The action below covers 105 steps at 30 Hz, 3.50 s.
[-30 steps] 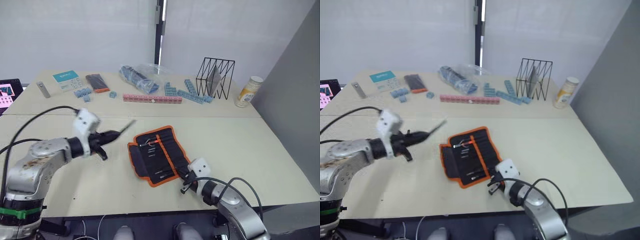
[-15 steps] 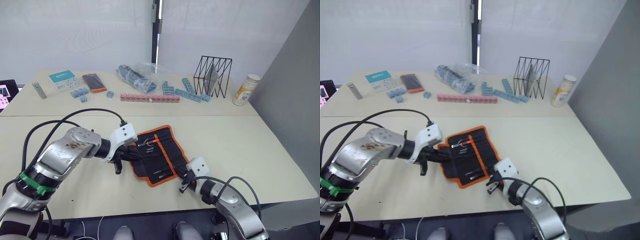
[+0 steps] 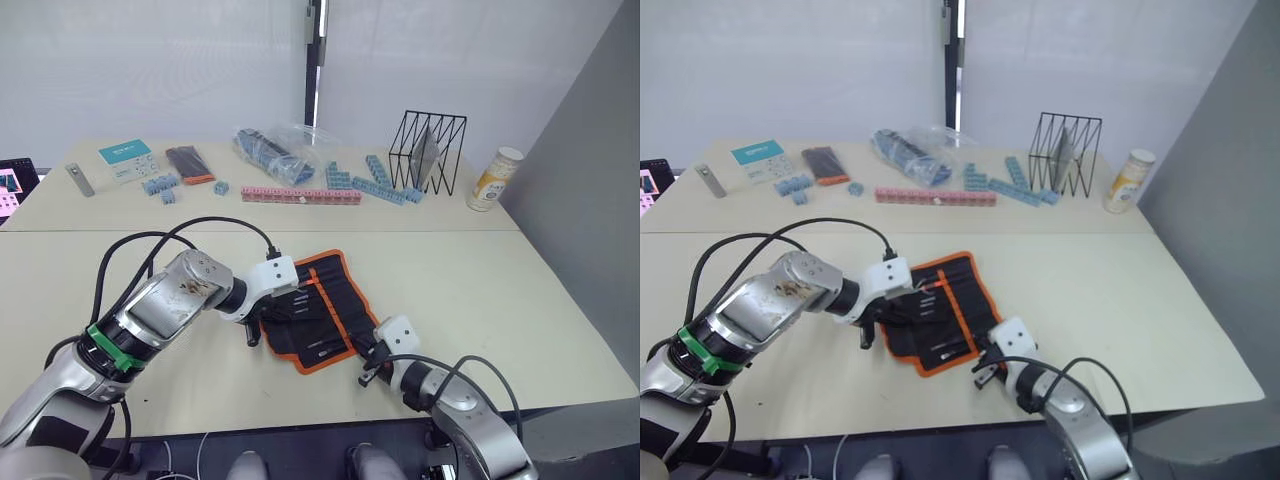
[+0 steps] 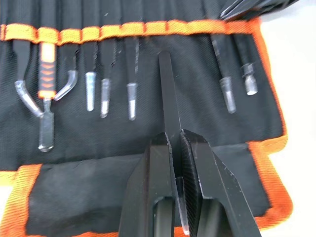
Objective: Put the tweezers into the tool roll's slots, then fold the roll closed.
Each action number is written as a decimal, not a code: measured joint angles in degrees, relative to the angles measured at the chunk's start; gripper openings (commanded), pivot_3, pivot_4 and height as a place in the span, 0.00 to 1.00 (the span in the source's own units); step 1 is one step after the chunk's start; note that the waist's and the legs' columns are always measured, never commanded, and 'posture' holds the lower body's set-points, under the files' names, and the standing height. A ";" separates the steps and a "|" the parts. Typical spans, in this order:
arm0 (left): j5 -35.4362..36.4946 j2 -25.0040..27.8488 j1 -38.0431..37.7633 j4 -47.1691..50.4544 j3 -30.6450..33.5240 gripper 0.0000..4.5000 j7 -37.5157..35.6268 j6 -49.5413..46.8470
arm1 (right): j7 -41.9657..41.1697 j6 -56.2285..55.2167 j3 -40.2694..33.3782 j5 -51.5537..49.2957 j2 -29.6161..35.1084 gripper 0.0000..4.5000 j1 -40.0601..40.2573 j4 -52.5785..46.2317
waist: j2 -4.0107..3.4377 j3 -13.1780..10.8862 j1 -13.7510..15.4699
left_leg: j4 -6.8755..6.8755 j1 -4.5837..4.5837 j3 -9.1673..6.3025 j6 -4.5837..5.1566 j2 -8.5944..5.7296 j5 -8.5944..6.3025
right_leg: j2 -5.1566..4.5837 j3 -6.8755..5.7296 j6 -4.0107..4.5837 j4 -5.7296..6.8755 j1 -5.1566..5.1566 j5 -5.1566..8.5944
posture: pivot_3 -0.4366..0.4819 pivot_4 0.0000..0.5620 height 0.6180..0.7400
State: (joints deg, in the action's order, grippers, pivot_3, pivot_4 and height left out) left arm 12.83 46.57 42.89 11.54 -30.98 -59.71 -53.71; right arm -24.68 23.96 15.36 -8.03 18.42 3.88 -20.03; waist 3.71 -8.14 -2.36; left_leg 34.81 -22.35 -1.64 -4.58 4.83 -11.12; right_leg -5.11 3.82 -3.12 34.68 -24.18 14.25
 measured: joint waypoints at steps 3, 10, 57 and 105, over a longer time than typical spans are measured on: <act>-1.74 -1.12 0.93 -0.35 -1.04 0.01 0.11 0.00 | 0.45 0.00 0.00 0.00 -0.15 0.00 0.27 -0.23 | 0.00 -0.01 0.08 | 0.02 -0.02 -0.01 0.07 -0.02 0.04 | 0.00 0.02 -0.01 0.05 0.00 0.00 | 0.48 0.27 0.81; -4.59 -4.31 2.04 -1.86 -1.97 0.01 0.11 0.37 | 1.28 0.00 0.01 0.00 -0.32 0.00 0.86 -0.68 | -0.02 -0.02 0.28 | 0.03 -0.02 -0.03 0.12 -0.04 0.08 | 0.00 0.03 -0.01 0.13 0.01 0.00 | 0.48 0.27 0.81; -12.71 -17.78 2.03 -11.04 -0.22 0.61 1.88 7.35 | 2.04 0.02 -0.03 0.00 0.04 0.00 1.51 -1.64 | -0.22 0.21 1.12 | 0.09 -0.09 -0.12 0.47 -0.02 0.29 | 0.19 0.13 -0.08 0.49 0.13 -0.04 | 0.48 0.27 0.81; 5.41 -32.43 -67.89 22.15 66.75 0.99 39.13 18.65 | -1.75 0.02 -0.34 -0.02 2.20 0.00 0.84 -0.81 | 0.04 0.19 0.60 | 0.34 0.04 0.04 -0.22 0.02 -0.48 | -0.01 0.10 -0.07 -0.37 0.18 -0.04 | 0.48 0.27 0.81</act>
State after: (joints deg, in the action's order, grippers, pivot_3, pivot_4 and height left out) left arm 18.24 14.14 -25.01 33.69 35.76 -20.59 -35.06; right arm -26.42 23.98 15.02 -8.06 20.63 4.72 -20.83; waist 3.75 -7.95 -1.76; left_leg 35.15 -22.31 -1.59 -4.80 4.85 -11.60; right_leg -5.13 3.92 -3.19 34.31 -23.99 14.20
